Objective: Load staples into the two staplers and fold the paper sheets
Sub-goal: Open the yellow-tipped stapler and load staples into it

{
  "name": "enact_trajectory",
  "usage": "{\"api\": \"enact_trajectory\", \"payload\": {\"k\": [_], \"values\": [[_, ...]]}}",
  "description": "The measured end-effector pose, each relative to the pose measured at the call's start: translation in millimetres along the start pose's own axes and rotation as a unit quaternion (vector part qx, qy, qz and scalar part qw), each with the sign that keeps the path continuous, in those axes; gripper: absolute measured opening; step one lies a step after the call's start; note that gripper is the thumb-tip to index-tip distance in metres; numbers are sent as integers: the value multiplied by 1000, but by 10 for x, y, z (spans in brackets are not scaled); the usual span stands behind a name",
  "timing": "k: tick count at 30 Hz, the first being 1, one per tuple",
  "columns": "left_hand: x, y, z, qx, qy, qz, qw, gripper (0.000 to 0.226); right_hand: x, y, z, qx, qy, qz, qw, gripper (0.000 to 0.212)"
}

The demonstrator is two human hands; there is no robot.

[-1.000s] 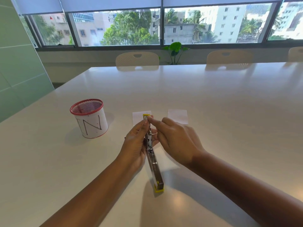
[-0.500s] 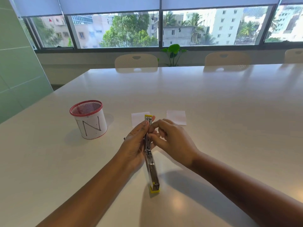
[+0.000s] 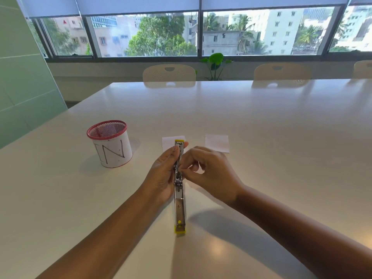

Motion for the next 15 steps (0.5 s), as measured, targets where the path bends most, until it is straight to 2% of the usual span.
{"api": "enact_trajectory", "payload": {"k": [5, 10, 13, 15], "values": [[-121, 31, 48, 0, 16, 37, 999, 28, 164, -10, -220, -88, -74, -21, 993, 10], [-108, 15, 123, 18, 48, 66, 997, 21, -22, 0, -142, -61, -63, 18, 996, 9], [-338, 12, 370, 63, 29, 127, 989, 22, -136, 20, -75, -36, -41, 48, 997, 10], [-575, 16, 585, 105, 122, 190, 969, 32, -152, 24, -17, -20, -36, 44, 998, 9]]}}
Point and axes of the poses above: each hand's wrist, its own y-axis towards the middle knuckle, its own x-axis out of the palm, z = x × y, the point moved 8 cm from there along y, towards the middle knuckle, and after that the axes turned 11 degrees about -x, right-handed, at the moved point
